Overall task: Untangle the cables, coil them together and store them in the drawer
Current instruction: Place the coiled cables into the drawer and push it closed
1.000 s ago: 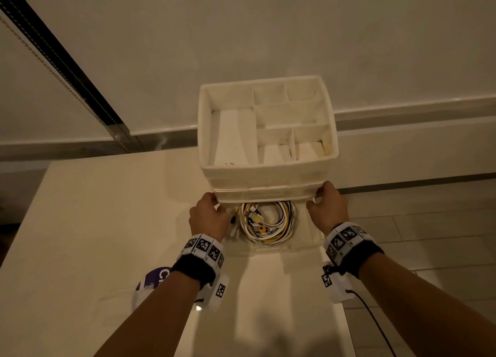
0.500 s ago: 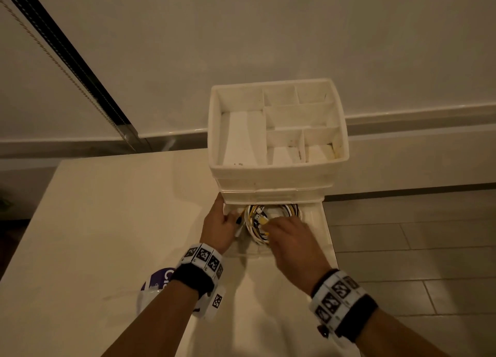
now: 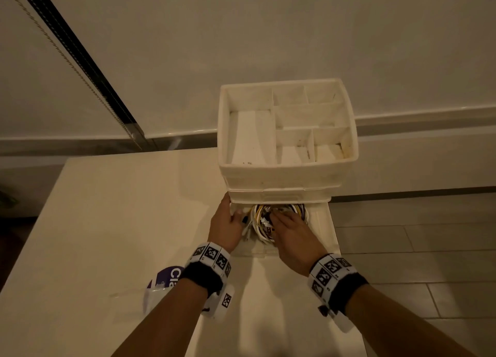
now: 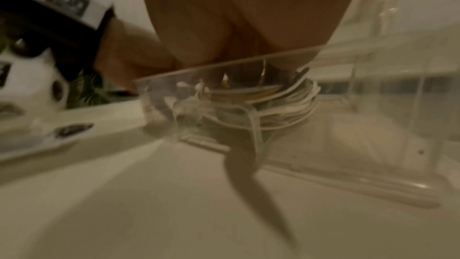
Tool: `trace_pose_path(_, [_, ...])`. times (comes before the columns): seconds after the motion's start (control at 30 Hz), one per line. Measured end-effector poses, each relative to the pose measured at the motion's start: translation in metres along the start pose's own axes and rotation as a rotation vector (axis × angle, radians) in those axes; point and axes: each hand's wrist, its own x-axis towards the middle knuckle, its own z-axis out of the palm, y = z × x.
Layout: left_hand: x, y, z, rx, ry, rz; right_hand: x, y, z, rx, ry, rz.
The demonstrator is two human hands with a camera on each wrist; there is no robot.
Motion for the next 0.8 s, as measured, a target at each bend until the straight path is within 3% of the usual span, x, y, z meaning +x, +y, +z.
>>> trace_pose_path(0.1, [0.004, -0.009, -0.013, -0.149, -0.142, -0.087, -0.02, 0.015, -0.037, 0.256, 0.259, 0.018])
trace_pose_path(0.17, [0.007, -0.016, -0.029, -0.187, -0.255, -0.146, -0.043, 0.038, -0.062, 0.299, 0.431, 0.079])
trace_pose_path(0.2, [0.007, -0.017, -0.037, -0.149, -0.307, -0.138, -0.05, 0.052, -0.074, 0.321, 0.39, 0.173])
trace_pose_path(0.23, [0.006, -0.018, -0.045, -0.069, -0.369, -0.113, -0.054, 0.066, -0.083, 0.369, 0.252, 0.277])
trace_pose_path(0.3, [0.007, -0.018, -0.058, 0.113, -0.515, -0.056, -0.055, 0.093, -0.091, 0.383, -0.165, 0.414])
trace_pose_path(0.33, [0.009, -0.018, -0.062, 0.185, -0.58, -0.029, -0.053, 0.103, -0.092, 0.325, -0.318, 0.416])
trace_pose_path(0.4, [0.01, -0.016, -0.065, 0.272, -0.653, 0.003, -0.045, 0.11, -0.089, 0.238, -0.457, 0.382])
trace_pose_path(0.63, [0.014, -0.014, -0.057, 0.365, -0.623, 0.014, -0.021, 0.094, -0.082, 0.357, -0.384, 0.344])
trace_pose_path(0.8, [0.01, -0.013, -0.052, 0.281, -0.598, 0.038, -0.02, 0.097, -0.083, 0.377, -0.339, 0.359])
